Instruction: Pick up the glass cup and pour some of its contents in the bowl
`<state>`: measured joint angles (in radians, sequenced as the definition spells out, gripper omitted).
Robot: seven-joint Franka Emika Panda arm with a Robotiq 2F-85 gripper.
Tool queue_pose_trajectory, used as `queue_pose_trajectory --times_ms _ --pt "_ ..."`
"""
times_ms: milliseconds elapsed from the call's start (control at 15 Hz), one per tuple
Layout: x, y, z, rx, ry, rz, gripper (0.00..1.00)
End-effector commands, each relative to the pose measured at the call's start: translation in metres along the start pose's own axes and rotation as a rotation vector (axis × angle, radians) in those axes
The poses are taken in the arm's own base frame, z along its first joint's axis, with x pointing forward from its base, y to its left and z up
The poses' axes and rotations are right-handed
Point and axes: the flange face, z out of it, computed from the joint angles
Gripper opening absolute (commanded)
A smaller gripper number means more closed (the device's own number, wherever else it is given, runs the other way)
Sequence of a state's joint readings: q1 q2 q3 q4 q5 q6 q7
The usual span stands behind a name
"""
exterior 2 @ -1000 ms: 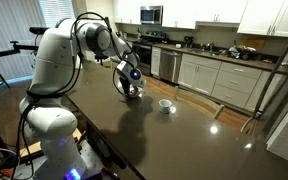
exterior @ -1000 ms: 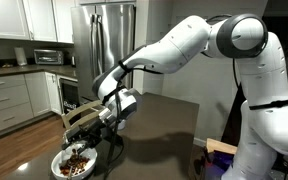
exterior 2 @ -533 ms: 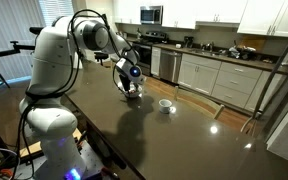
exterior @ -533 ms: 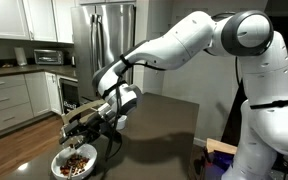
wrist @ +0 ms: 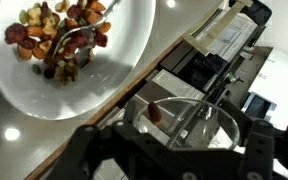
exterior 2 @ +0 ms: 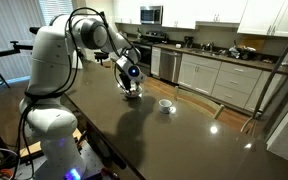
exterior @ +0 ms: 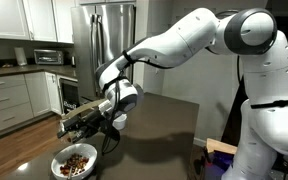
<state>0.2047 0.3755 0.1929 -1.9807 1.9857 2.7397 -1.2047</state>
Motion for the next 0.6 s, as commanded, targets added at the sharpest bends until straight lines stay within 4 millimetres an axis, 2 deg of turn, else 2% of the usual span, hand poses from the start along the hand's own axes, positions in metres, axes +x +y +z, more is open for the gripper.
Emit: queue_pose_trajectory --times_ms 0,333,533 --pt "0.005 -0.006 -0.011 0.027 0.041 -0.038 0.59" --pt "0.009 -0.004 -0.017 0.029 0.039 -0.034 0.59" --pt "0.004 0.008 -0.012 0.001 0.02 -0.023 0.59"
